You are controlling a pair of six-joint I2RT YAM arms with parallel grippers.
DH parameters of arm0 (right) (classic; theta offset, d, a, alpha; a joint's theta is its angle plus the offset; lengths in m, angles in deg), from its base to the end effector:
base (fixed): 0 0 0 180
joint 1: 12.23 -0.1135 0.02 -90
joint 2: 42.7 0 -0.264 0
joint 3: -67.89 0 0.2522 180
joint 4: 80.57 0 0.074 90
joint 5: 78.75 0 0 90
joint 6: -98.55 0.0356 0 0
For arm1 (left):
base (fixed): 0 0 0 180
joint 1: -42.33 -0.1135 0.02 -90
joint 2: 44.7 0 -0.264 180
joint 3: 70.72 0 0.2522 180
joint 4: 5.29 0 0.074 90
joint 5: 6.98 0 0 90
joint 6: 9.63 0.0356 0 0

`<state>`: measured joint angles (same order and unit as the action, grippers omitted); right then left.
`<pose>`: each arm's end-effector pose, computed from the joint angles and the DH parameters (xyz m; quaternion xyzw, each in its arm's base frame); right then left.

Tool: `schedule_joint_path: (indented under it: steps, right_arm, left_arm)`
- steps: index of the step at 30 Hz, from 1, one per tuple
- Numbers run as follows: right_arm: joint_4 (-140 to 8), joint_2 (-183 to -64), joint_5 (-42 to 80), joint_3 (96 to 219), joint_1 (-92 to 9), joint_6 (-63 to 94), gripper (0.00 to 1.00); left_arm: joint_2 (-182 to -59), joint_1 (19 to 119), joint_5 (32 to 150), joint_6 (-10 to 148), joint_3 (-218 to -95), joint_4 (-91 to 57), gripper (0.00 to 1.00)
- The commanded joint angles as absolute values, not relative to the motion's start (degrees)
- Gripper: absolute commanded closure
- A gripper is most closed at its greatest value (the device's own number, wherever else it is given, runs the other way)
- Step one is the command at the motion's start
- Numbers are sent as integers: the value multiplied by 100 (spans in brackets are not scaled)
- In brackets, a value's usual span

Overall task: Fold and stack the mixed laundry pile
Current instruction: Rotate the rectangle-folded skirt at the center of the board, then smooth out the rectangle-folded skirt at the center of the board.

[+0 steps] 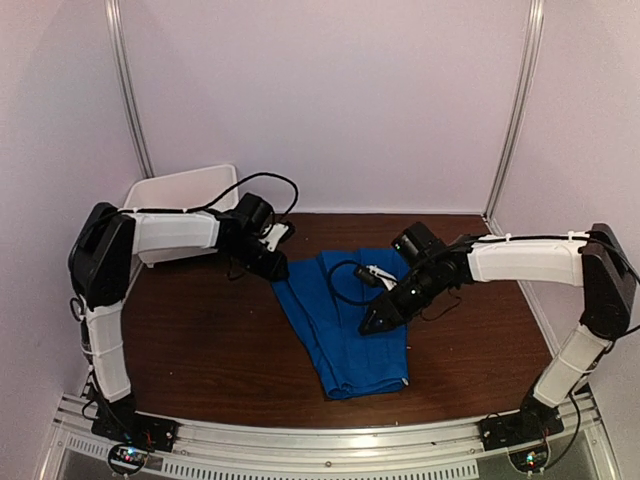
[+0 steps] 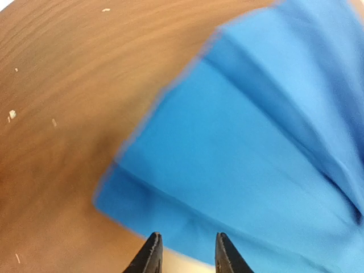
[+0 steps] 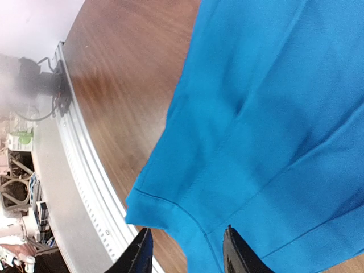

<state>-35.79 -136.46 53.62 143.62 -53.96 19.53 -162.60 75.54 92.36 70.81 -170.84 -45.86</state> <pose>0.2251 0.2329 0.2097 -0.3222 0.8513 0.4120 0.0405 0.3658 -0.2463 0.1769 0.2182 0.9340 -0.1720 0.2245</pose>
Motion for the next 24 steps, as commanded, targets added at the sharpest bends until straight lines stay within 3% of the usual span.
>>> schedule_joint_path:
  steps: [1,7,12,17,24]
  right_arm:
    - [-3768,-13957,5054,14323,-5186,2148,59]
    - [-4663,-13969,5496,13927,-5168,2801,61]
    - [-4689,-13425,5571,13514,-5110,3020,61]
    - [-5517,-13160,5929,12725,-4995,3649,61]
    - [-6213,-14020,6167,12490,-4991,3751,62]
  left_arm:
    - [-14966,8018,10155,6984,-15961,-4260,67]
    - [-14028,9291,10318,6867,-14898,-3553,68]
    - [-14252,10053,10363,7213,-14867,-3181,70]
    - [-14722,10234,10324,7471,-14589,-2864,77]
    - [-14998,10226,9540,7970,-14064,-3093,85]
